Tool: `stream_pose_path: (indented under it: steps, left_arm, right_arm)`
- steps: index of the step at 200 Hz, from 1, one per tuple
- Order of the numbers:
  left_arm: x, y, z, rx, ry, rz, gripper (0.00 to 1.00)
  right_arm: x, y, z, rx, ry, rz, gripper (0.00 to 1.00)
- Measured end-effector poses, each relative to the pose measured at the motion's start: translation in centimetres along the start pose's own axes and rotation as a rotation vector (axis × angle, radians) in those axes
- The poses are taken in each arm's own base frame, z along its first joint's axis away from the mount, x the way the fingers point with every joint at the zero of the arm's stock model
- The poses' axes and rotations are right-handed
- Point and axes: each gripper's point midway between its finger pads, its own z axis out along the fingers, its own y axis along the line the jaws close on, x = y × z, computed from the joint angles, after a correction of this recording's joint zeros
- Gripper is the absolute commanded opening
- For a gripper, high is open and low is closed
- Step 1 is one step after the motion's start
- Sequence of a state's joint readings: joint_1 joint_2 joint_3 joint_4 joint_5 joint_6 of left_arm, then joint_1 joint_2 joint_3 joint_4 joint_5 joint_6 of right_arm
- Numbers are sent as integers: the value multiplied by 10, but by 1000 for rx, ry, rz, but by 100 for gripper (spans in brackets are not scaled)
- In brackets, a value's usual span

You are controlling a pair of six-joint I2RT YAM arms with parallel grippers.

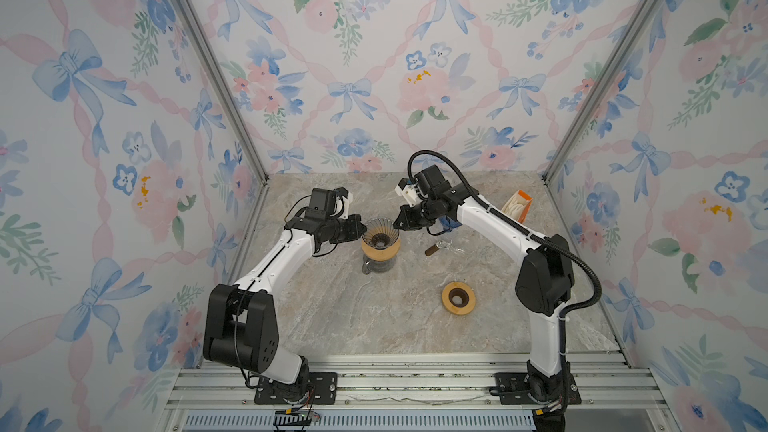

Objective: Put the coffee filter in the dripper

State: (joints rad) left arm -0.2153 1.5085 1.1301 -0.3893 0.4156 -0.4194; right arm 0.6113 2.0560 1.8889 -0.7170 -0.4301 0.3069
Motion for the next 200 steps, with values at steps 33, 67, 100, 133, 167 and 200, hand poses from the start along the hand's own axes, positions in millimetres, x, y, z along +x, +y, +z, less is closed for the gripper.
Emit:
stream_pose_path:
  steps: [33,67,100,133,167,200]
  left_arm:
    - [-1,-1,-1,0,-1,0,4]
    - [-4,-1,1,-4,11,1,9]
    - [-7,0,3,-14,26,15,16]
    - [-6,2,4,-30,39,13,22]
    - [-12,-1,1,-28,31,18,31]
    - [-23,-8,-5,-19,6,29,37]
  right_arm:
    - [0,1,-1,-1,8,-1,9]
    - [-1,0,2,3,37,-12,15]
    - [-2,0,3,7,54,-14,20]
    - [-4,3,-1,8,54,-21,27]
    - [-9,6,-5,3,38,-23,36]
    - [-16,7,-5,-1,10,-18,42]
